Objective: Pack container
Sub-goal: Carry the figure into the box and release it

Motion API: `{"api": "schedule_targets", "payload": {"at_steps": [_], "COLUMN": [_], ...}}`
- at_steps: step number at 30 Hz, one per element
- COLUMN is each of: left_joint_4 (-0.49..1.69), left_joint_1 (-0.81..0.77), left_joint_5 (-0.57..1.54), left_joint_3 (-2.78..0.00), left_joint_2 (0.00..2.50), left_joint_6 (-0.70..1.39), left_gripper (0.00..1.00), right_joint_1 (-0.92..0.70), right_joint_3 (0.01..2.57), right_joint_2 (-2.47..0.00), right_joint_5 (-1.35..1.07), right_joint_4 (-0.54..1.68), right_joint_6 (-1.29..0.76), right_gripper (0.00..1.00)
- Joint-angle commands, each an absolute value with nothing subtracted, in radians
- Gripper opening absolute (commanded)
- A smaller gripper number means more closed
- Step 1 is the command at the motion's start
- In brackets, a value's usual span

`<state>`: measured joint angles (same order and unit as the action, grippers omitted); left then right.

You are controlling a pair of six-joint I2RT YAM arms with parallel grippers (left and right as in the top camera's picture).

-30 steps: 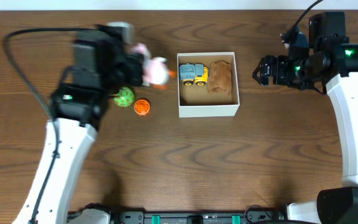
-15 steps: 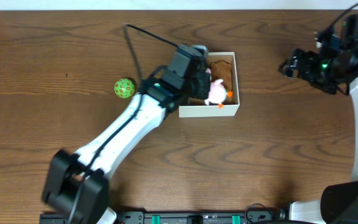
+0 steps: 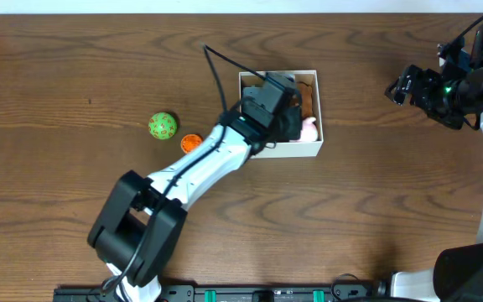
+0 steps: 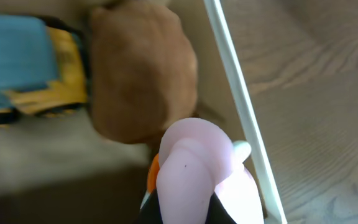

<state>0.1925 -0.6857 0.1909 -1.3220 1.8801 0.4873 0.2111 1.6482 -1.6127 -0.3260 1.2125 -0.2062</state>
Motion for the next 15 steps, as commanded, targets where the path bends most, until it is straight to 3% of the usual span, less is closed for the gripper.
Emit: {"api": "schedule_targets", "payload": {"at_steps": [1, 4, 8, 15], "left_joint_4": [0.187, 0.181, 0.181, 0.185], "left_joint_1": [-0.715, -0.723, -0.719, -0.686], "left_joint_5": [0.189, 0.189, 0.19, 0.19], "left_joint_3": [-1.332, -1.332, -1.332, -1.332], "left_joint_2": [1.889, 1.889, 1.888, 1.863], "left_joint_6": [0.515, 0.515, 0.514, 0.514], "left_gripper": [0.16, 0.39, 0.51, 0.53], "right_joint_1": [0.216, 0.216, 0.216, 0.216], "right_joint_3": [1.646, 1.646, 1.646, 1.646], "right_joint_2": [-1.614, -1.614, -1.614, -1.614], "right_joint_5": [-0.341, -0.341, -0.341, -0.341], "right_joint_4": [1.213, 1.214, 1.216, 1.216], "right_joint_6": [-0.22, -0.22, -0.22, -0.22], "right_gripper": [0.99, 0.99, 0.99, 0.99]}}
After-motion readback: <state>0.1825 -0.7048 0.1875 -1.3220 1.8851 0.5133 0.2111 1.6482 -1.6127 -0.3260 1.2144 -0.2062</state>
